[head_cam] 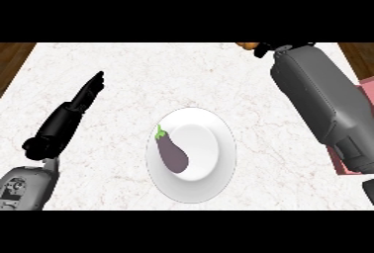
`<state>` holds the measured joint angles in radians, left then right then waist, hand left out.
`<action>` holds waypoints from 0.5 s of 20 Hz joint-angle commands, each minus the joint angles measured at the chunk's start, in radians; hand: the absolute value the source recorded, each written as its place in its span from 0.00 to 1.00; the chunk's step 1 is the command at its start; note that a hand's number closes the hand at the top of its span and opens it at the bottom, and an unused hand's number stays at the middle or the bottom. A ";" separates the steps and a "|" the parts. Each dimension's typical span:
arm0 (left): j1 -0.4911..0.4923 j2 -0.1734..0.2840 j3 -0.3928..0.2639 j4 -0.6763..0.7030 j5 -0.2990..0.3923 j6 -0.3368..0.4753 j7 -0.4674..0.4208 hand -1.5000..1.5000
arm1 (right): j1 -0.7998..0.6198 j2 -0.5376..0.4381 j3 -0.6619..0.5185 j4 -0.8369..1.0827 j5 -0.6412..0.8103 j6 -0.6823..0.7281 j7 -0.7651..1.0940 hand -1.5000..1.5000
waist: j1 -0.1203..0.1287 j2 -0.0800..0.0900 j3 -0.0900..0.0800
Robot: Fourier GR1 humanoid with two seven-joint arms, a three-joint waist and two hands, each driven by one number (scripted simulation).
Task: Pick the croissant from the plate and place it in the cardboard box
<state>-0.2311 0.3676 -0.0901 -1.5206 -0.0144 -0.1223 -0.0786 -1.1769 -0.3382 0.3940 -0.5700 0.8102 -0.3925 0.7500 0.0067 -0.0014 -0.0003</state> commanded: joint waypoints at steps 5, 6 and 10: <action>0.028 -0.017 -0.012 -0.054 -0.029 0.013 0.035 0.50 | -0.014 -0.125 -0.095 -0.004 0.053 -0.100 0.180 1.00 | -0.003 -0.001 0.000; -0.006 -0.014 0.019 0.032 -0.027 0.014 -0.025 0.50 | -0.001 -0.197 -0.121 -0.018 0.025 -0.070 0.134 1.00 | -0.021 0.000 0.000; 0.015 -0.005 0.026 -0.017 -0.007 -0.020 -0.005 0.50 | 0.089 -0.254 -0.181 -0.026 0.013 -0.123 0.107 1.00 | -0.010 0.000 0.000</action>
<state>-0.2165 0.3563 -0.0798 -1.5297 -0.0332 -0.1220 -0.0808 -1.1362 -0.5243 0.2660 -0.5838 0.8363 -0.4839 0.8591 -0.0029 -0.0017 -0.0001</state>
